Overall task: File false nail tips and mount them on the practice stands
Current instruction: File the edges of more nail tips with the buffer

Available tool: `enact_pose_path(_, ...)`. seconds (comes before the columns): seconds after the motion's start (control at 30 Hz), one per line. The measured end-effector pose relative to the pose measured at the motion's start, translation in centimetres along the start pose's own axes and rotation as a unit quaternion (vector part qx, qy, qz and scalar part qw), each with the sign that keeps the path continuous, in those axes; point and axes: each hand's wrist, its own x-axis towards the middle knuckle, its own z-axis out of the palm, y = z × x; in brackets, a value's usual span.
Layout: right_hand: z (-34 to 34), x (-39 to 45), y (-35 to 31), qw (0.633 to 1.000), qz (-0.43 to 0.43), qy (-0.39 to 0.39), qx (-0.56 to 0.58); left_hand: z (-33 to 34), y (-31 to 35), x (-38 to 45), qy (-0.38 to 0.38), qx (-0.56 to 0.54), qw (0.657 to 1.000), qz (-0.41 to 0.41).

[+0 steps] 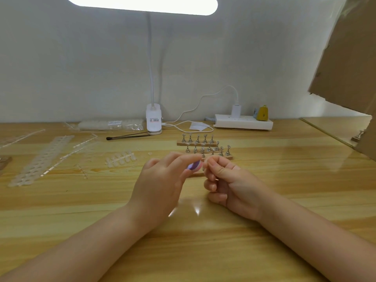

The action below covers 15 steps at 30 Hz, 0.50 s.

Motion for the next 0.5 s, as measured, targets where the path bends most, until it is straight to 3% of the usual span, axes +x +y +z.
enact_pose_path(0.07,0.03,-0.04,0.06,1.0,-0.001,-0.004,-0.013,-0.03,0.26,0.09,0.032,-0.028,0.999,0.023)
enact_pose_path(0.17,0.01,-0.02,0.06,1.0,0.001,0.002,-0.012,0.04,0.57,0.16,0.014,-0.011,0.999,0.051)
enact_pose_path(0.33,0.05,0.03,-0.03,1.0,0.001,0.001,0.002,-0.23,0.0,0.18,0.036,0.026,0.999,0.026)
enact_pose_path(0.5,-0.07,0.07,0.04,1.0,0.007,-0.002,-0.009,-0.02,0.7,0.3,0.044,0.054,0.992,0.103)
